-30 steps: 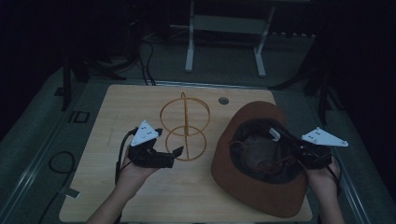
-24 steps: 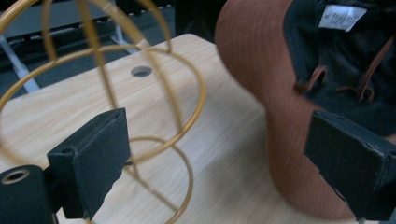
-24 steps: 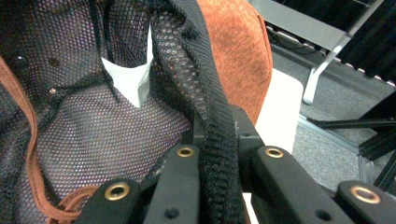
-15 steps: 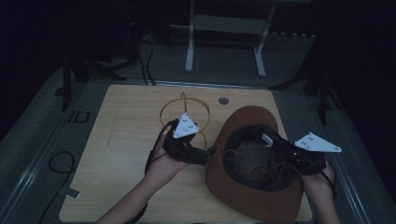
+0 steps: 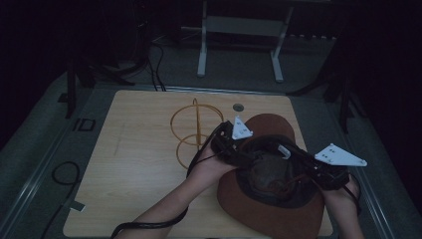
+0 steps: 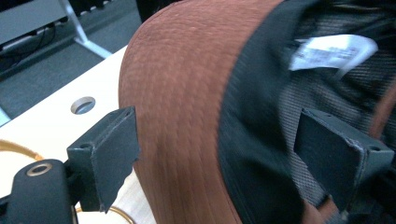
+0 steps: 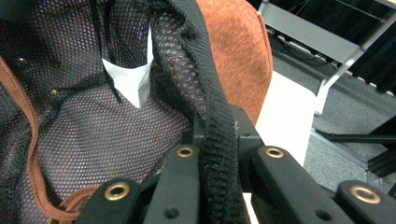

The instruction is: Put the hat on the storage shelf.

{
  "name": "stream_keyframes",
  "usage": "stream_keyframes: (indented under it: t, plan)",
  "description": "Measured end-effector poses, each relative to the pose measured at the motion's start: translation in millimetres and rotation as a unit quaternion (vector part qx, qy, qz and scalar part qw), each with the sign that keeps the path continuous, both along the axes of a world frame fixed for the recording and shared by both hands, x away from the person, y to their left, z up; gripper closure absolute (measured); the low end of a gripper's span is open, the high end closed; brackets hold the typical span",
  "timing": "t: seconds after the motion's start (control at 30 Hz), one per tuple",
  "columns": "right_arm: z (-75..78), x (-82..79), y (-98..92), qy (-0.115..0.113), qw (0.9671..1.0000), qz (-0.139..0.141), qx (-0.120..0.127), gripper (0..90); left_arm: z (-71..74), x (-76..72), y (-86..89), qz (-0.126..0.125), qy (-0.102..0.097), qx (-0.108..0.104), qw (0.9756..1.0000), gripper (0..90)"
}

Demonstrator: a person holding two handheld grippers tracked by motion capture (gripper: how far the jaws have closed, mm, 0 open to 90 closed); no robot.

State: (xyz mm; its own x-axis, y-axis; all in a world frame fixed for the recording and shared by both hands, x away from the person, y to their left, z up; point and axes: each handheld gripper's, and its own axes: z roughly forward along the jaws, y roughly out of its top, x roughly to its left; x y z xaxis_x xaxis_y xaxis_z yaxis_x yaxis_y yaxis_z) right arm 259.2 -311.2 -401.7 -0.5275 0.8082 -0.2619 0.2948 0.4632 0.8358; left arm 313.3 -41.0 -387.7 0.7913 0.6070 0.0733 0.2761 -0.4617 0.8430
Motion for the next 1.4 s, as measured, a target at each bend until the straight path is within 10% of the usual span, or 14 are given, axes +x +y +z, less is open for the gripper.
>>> stream_keyframes:
  t: [0.63,0.93,1.17,1.4]
  plan:
    - [7.3,-4.7,7.8,-0.008,0.9999,0.006,-0.003,84.2,-13.2,16.1,-27.8,0.036,0.005,0.104,0.9939,36.8]
    - [6.3,-7.0,9.1,-0.012,0.9999,0.007,0.009,83.6,-11.2,15.4,-33.3,0.033,-0.019,0.092,0.9950,84.9]
    - [4.5,-18.1,5.3,-0.021,0.9994,-0.002,0.026,77.4,-1.5,11.9,-32.3,0.024,-0.029,0.079,0.9962,87.3]
    - [10.8,-28.7,1.1,-0.026,0.9969,0.024,0.070,50.0,13.1,5.7,-23.4,0.027,-0.053,0.053,0.9969,87.5]
